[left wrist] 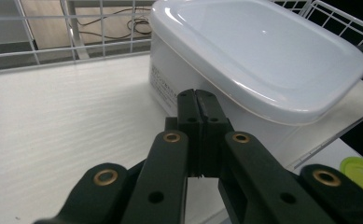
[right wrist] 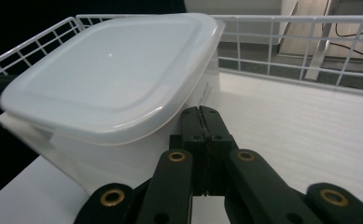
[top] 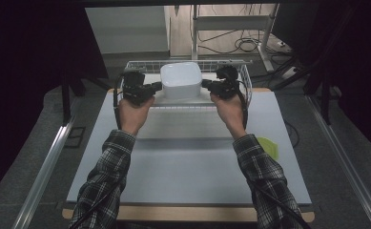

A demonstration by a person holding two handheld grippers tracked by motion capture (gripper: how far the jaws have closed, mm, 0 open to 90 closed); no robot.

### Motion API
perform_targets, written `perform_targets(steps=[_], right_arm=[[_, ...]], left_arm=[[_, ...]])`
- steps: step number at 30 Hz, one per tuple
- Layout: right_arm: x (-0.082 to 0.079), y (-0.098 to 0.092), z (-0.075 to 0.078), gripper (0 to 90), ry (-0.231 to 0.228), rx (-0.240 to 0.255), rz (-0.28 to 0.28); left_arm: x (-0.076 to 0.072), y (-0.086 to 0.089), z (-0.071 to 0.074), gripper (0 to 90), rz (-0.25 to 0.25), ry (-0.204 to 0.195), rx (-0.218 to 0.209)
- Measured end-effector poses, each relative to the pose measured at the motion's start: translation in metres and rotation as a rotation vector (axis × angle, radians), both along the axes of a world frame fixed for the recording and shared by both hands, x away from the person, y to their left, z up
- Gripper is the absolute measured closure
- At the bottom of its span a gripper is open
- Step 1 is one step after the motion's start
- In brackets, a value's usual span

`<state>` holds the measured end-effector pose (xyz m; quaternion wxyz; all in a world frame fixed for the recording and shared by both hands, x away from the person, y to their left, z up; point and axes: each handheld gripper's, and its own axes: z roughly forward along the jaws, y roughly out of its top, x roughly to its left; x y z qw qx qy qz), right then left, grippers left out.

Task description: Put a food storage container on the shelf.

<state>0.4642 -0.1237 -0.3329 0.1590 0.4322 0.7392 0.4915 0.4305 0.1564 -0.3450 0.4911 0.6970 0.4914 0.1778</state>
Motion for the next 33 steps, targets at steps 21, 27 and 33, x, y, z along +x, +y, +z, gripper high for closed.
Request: perform_targets(steps=[21,27,33], right_arm=[[-0.030,-0.009,0.001,81.0,-0.077,-0.033,0.037],[-0.048,-0.012,-0.007,70.1,-0.081,-0.047,0.088],[-0.064,-0.017,-0.019,60.7,-0.079,-0.042,0.130]], left_arm=[[-0.034,0.004,-0.003,75.4,-0.059,-0.079,0.042],[-0.058,0.009,-0.013,60.8,-0.137,-0.090,-0.001],[-0.083,0.007,-0.028,50.1,-0.192,-0.094,0.032]])
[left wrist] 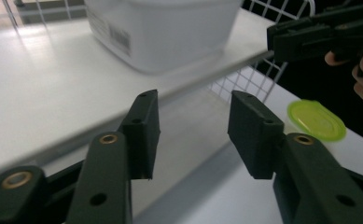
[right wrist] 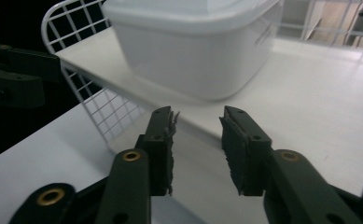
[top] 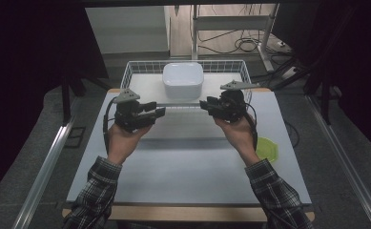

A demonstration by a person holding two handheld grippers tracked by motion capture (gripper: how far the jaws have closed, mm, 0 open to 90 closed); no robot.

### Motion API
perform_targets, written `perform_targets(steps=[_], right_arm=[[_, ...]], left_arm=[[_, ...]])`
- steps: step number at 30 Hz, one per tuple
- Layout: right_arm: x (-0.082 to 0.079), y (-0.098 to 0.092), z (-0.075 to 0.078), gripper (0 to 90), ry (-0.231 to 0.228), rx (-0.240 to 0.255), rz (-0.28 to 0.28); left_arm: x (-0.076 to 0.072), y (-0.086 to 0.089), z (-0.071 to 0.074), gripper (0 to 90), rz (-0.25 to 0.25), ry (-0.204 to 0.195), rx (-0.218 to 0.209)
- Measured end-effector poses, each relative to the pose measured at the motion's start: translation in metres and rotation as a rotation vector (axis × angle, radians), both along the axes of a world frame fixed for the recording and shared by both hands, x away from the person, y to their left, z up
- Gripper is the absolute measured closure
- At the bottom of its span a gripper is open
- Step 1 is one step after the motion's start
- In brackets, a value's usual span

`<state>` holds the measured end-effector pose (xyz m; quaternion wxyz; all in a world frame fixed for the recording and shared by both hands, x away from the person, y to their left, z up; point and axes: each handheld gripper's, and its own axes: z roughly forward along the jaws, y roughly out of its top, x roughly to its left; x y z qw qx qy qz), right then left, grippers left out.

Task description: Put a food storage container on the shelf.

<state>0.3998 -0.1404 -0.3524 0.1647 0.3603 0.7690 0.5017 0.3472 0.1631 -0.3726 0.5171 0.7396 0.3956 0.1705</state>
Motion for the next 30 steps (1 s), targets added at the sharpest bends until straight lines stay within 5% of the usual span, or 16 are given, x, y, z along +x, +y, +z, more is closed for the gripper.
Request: perform_targets(steps=[13,22,30], right_arm=[[-0.033,-0.013,-0.036,40.6,0.027,-0.033,0.060],[-0.043,-0.028,-0.058,27.5,0.026,-0.043,0.066],[-0.055,-0.044,-0.075,18.1,0.032,-0.040,0.081]], left_arm=[[-0.030,0.008,-0.046,35.5,-0.049,0.065,0.020],[-0.047,0.011,-0.067,21.0,-0.069,0.038,0.047],[-0.063,0.006,-0.092,13.9,-0.049,0.008,0.145]])
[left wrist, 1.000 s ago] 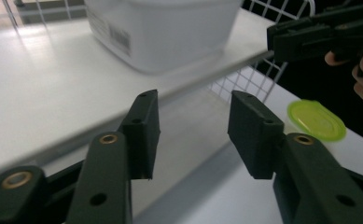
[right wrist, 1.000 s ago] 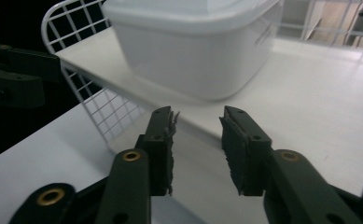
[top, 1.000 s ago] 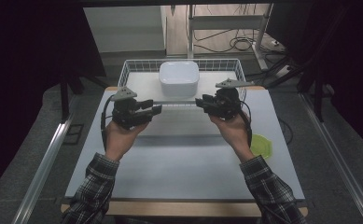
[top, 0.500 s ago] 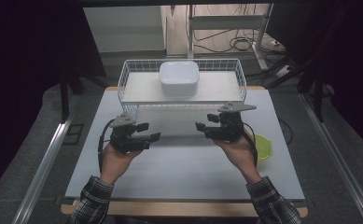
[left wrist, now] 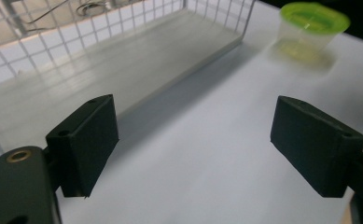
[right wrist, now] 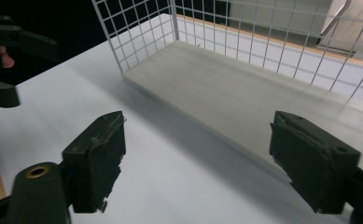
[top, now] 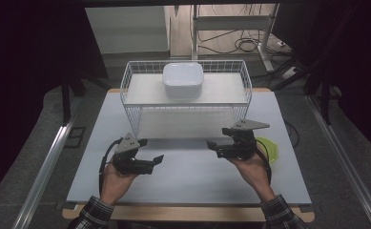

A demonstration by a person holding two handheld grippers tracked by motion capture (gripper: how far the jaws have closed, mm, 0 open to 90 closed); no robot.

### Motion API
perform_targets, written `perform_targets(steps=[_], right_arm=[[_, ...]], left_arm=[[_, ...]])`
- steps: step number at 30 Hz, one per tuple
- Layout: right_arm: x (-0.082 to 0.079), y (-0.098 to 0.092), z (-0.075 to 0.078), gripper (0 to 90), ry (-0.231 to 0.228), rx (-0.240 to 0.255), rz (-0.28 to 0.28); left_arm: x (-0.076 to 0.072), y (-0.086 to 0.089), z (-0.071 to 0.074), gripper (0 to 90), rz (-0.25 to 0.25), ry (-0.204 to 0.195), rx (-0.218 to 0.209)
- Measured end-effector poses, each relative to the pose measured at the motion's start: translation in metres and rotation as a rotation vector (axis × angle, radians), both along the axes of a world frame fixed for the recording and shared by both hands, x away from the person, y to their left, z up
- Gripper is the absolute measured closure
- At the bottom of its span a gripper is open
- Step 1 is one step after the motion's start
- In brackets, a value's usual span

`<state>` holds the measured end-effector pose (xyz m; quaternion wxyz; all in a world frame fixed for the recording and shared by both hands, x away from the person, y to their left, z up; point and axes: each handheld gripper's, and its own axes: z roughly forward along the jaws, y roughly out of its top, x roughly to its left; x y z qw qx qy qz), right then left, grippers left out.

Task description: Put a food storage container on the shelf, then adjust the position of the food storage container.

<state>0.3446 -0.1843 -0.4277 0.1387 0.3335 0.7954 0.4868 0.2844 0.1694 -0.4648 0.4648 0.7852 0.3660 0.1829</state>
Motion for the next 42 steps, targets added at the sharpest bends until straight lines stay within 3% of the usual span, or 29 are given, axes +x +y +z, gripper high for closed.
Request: perform_targets(steps=[2,4,6,10,14,18,23,32,37,40,42], right_arm=[[-0.003,-0.004,-0.004,16.1,0.007,0.003,-0.003],[-0.007,-0.005,-0.009,15.2,0.013,0.007,0.003],[-0.010,-0.005,-0.016,13.4,0.017,-0.008,0.010],[-0.020,-0.004,-0.030,9.9,0.019,-0.041,0.032],[-0.030,-0.005,-0.043,9.2,0.025,-0.051,0.053],[-0.036,-0.003,-0.054,8.4,0.043,-0.047,0.082],[-0.040,0.001,-0.065,7.6,0.060,-0.092,0.113],[-0.036,-0.003,-0.068,5.3,0.070,-0.129,0.073],[-0.033,-0.007,-0.064,4.6,0.076,-0.121,0.056],[-0.032,-0.011,-0.060,16.2,0.061,-0.149,0.015],[-0.031,-0.018,-0.056,29.4,0.068,-0.152,0.003]], left_arm=[[-0.003,0.000,-0.005,12.4,0.011,0.004,0.022],[-0.006,0.002,-0.010,10.9,0.025,-0.001,0.013],[-0.008,0.004,-0.014,10.7,0.036,0.006,-0.001],[-0.014,0.007,-0.023,10.5,0.055,0.001,0.011],[-0.020,0.008,-0.035,10.8,0.063,0.030,0.009],[-0.025,0.007,-0.038,10.8,0.054,0.041,0.018],[-0.030,0.011,-0.041,10.8,0.062,0.058,0.004],[-0.030,0.010,-0.043,10.7,0.065,0.050,0.033],[-0.029,0.010,-0.045,10.7,0.064,0.050,0.040],[-0.028,0.009,-0.046,10.7,0.062,0.055,0.044],[-0.028,0.008,-0.046,10.7,0.059,0.057,0.046]])
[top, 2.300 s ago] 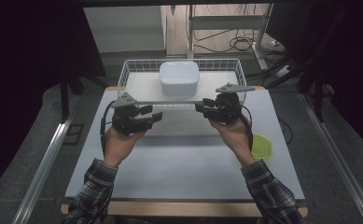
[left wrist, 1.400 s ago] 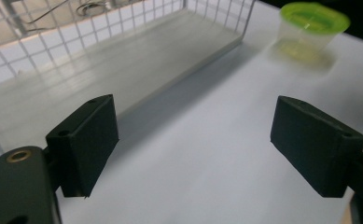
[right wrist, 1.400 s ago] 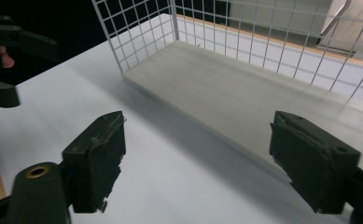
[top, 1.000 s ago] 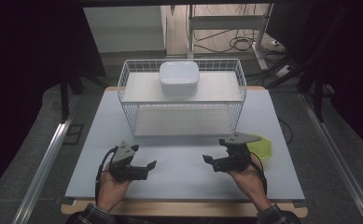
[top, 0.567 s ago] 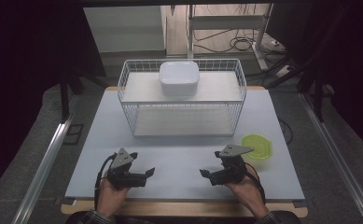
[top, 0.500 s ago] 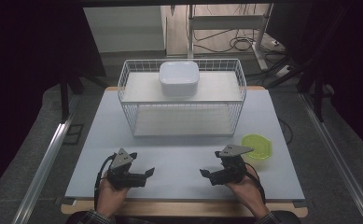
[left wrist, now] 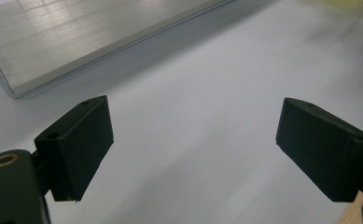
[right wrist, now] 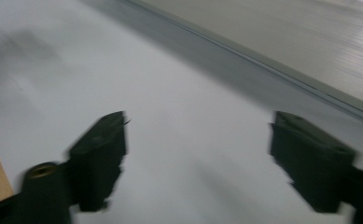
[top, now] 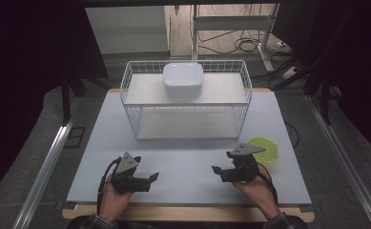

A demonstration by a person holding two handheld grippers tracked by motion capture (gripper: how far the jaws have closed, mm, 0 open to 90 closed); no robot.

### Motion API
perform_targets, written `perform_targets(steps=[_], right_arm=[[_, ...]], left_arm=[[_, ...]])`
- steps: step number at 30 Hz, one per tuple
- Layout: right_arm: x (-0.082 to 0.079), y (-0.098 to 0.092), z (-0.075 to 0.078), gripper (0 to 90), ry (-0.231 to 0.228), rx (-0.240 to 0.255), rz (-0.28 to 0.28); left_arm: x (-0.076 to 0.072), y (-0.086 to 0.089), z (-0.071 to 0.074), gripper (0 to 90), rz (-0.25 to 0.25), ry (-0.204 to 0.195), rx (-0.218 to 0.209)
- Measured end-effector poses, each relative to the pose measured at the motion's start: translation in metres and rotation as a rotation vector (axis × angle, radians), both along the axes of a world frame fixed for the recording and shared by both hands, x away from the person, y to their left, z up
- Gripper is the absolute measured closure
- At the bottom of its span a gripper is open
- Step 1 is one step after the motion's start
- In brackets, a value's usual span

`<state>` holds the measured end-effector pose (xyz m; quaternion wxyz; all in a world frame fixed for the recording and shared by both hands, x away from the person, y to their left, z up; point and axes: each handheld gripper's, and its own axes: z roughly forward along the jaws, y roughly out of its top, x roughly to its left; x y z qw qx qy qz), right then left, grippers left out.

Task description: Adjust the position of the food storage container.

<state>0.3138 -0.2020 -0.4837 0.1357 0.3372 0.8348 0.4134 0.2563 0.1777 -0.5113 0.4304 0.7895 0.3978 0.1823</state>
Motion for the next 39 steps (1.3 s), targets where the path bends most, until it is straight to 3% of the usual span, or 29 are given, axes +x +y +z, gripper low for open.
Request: perform_targets(steps=[3,10,13,16,17,27,35,39], right_arm=[[0.004,-0.011,0.005,46.4,0.008,0.004,-0.016],[0.013,-0.032,0.015,71.7,0.009,-0.003,-0.077],[0.016,-0.043,0.020,80.5,-0.014,-0.007,-0.149],[0.017,-0.053,0.023,85.7,-0.022,0.024,-0.176],[0.019,-0.064,0.027,89.6,-0.035,0.033,-0.221],[0.034,-0.126,0.026,89.8,-0.054,0.020,-0.449],[0.040,-0.155,0.020,89.8,-0.047,-0.007,-0.554],[0.043,-0.159,0.014,89.8,-0.019,-0.028,-0.567]], left_arm=[[-0.001,-0.001,0.000,10.7,-0.006,-0.009,0.002],[-0.002,-0.002,0.001,10.7,-0.019,-0.022,0.001],[-0.002,-0.002,0.001,10.7,-0.019,-0.024,0.002],[-0.002,-0.002,0.001,10.7,-0.018,-0.026,0.002],[-0.002,-0.002,0.001,10.7,-0.018,-0.025,0.001],[-0.001,-0.001,0.000,10.7,-0.013,-0.016,-0.005],[0.000,-0.001,-0.001,10.7,-0.017,-0.007,-0.007],[0.001,-0.002,-0.002,10.7,-0.019,-0.003,-0.007]])
